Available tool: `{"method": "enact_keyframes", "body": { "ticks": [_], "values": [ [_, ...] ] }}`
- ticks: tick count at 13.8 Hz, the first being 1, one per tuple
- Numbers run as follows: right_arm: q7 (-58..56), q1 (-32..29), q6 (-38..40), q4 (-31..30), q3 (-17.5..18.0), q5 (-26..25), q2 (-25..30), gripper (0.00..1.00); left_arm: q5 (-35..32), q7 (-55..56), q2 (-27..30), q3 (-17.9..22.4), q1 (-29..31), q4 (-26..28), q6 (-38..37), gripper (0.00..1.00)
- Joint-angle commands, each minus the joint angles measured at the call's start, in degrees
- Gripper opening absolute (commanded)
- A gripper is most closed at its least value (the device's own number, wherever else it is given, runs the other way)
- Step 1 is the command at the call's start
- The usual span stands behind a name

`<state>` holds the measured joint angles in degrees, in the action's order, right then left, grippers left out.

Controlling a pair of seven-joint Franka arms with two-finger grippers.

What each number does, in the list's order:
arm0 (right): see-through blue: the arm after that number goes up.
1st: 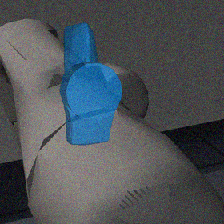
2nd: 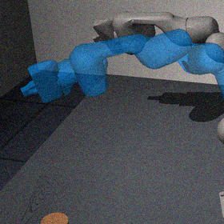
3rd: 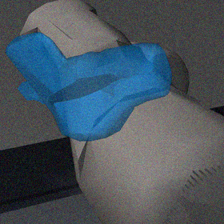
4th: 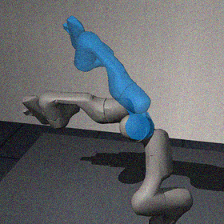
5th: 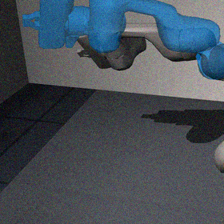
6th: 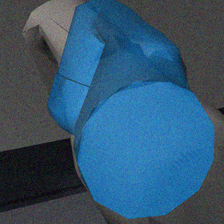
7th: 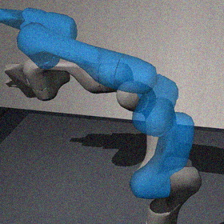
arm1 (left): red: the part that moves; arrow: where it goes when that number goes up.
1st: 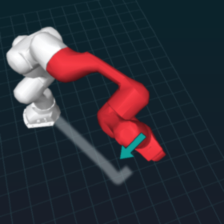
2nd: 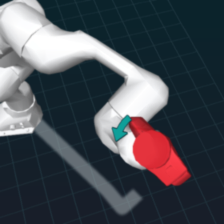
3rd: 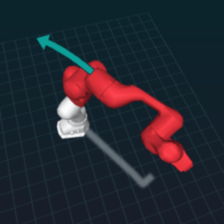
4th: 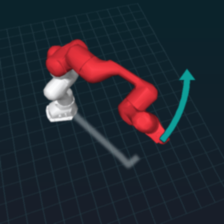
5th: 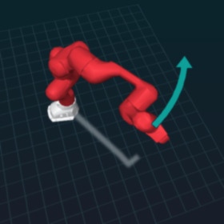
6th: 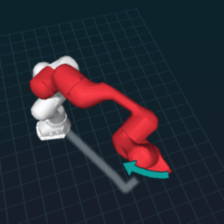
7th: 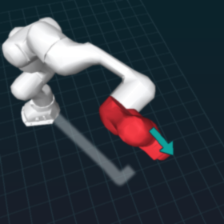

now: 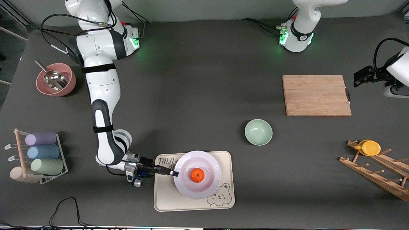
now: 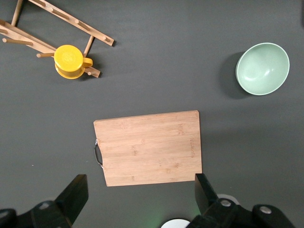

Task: Place orange and plate with both arms
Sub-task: 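Slide the plate with the orange onto the bear-printed tray with the right gripper, then open the right gripper and release the plate on the tray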

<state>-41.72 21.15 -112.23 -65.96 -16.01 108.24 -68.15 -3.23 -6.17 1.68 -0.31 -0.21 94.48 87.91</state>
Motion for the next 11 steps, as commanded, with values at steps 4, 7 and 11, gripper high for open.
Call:
{"method": "enact_keyframes", "body": {
  "ticks": [4,7,11],
  "values": [
    [-0.6,-0.6,0.8,1.3,0.1,0.3,-1.4,0.32,0.0,-0.8,1.3,0.7,0.3,3.1,7.4,1.00],
    [-0.6,-0.6,0.8,1.2,0.1,0.2,-1.4,0.53,0.3,-0.9,1.2,0.8,1.3,3.2,7.6,1.00],
    [0.6,-0.6,0.8,1.3,-0.2,-0.5,-0.7,0.64,0.9,-1.0,1.2,0.9,1.4,3.2,7.6,1.00]
  ]
}}
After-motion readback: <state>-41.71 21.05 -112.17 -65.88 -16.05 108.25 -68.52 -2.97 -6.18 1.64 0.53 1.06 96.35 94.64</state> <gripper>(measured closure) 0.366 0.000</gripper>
